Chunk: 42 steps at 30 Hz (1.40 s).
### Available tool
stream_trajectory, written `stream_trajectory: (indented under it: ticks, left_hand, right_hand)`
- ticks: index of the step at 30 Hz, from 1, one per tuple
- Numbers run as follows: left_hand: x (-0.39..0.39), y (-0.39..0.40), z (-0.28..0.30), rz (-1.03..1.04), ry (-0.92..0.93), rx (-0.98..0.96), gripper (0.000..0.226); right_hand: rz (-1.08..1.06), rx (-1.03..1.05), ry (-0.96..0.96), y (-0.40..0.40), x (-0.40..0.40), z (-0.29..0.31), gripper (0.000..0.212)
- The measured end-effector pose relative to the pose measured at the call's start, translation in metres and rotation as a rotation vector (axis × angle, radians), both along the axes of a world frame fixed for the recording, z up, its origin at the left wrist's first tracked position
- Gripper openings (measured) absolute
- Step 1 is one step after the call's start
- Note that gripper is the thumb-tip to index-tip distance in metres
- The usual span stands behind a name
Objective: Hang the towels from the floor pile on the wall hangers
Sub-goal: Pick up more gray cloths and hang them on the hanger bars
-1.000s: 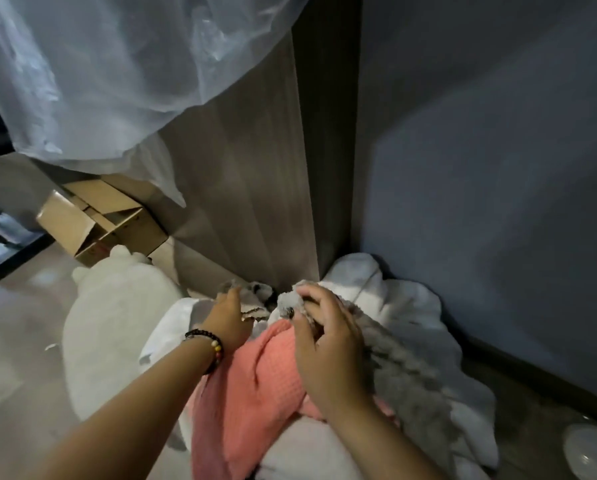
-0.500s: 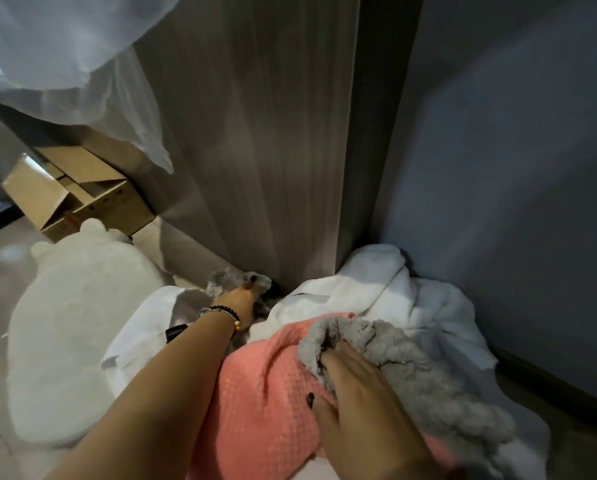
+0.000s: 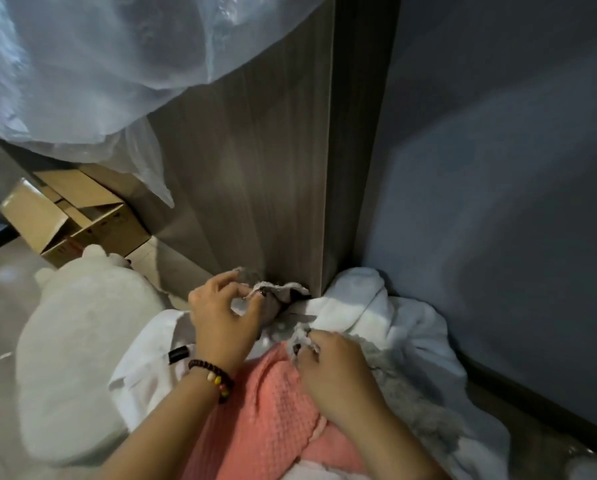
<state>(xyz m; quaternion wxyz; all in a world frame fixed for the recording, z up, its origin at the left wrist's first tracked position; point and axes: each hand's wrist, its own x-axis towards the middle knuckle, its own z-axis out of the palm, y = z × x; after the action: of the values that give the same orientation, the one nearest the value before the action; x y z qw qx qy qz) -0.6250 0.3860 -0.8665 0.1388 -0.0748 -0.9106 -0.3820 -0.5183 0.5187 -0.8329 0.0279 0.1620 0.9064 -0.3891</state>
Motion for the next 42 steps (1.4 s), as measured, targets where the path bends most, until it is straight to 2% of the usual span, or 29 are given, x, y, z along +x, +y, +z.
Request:
stream_trajectory:
  ticks: [4, 9, 11, 12, 14, 15, 18, 20, 22, 25, 27, 30, 31, 33, 35, 37, 39, 42]
  left_hand:
    - [0.041, 0.009, 0.064, -0.073, 0.132, 0.083, 0.013]
    - [0.073, 0.015, 0.125, -0.048, 0.168, 0.12, 0.014]
    - [0.087, 0.017, 0.146, -0.06, 0.154, 0.167, 0.01]
    - [0.092, 0.018, 0.161, -0.063, 0.132, 0.194, 0.01]
    - [0.1, 0.023, 0.194, -0.063, 0.047, 0.258, 0.016]
    - [0.106, 0.025, 0.211, -0.064, 0.013, 0.291, 0.019]
    - [0.121, 0.035, 0.273, -0.108, -0.085, 0.343, 0.021]
    - [0.132, 0.043, 0.325, -0.183, -0.142, 0.34, 0.023]
    - [0.14, 0.047, 0.377, -0.286, -0.155, 0.314, 0.019]
    - [0.151, 0.057, 0.457, -0.393, -0.154, 0.315, 0.009]
    - [0.161, 0.066, 0.507, -0.435, -0.17, 0.327, 0.009]
    - [0.175, 0.078, 0.562, -0.484, -0.23, 0.313, 0.007]
    - [0.178, 0.08, 0.579, -0.505, -0.239, 0.308, 0.008]
    - [0.182, 0.086, 0.615, -0.546, -0.242, 0.303, 0.01]
    - [0.189, 0.088, 0.646, -0.626, -0.256, 0.285, 0.008]
    - [0.192, 0.087, 0.668, -0.73, -0.217, 0.178, 0.022]
    - [0.196, 0.082, 0.687, -0.796, -0.124, 0.047, 0.02]
    - [0.203, 0.073, 0.712, -0.77, -0.021, 0.072, 0.012]
  right_hand:
    - [-0.131, -0.1, 0.06, 0.015, -0.017, 0.022, 0.02]
    - [-0.272, 0.019, 0.18, 0.034, -0.011, 0.061, 0.03]
    - [-0.36, -0.071, 0.27, 0.036, 0.007, 0.083, 0.033]
    - [-0.386, -0.132, 0.299, 0.036, 0.016, 0.098, 0.029]
    - [-0.423, -0.203, 0.314, 0.038, 0.034, 0.136, 0.008]
    - [-0.438, -0.199, 0.319, 0.038, 0.042, 0.153, 0.006]
    - [-0.395, -0.178, 0.358, 0.045, 0.058, 0.213, 0.029]
    - [-0.227, -0.26, 0.345, 0.05, 0.07, 0.266, 0.047]
    - [-0.074, -0.337, 0.3, 0.058, 0.083, 0.321, 0.055]
    - [0.01, -0.333, 0.276, 0.065, 0.099, 0.393, 0.048]
    - [-0.041, -0.319, 0.308, 0.069, 0.111, 0.44, 0.035]
    - [-0.13, -0.251, 0.355, 0.081, 0.128, 0.495, 0.016]
    - [-0.141, -0.233, 0.367, 0.084, 0.135, 0.515, 0.019]
    - [-0.219, -0.177, 0.386, 0.094, 0.15, 0.555, 0.012]
    - [-0.308, -0.084, 0.42, 0.105, 0.165, 0.595, 0.023]
    - [-0.37, 0.026, 0.423, 0.115, 0.181, 0.628, 0.024]
    - [-0.375, 0.173, 0.395, 0.122, 0.199, 0.655, 0.026]
    - [-0.405, 0.357, 0.345, 0.131, 0.224, 0.69, 0.024]
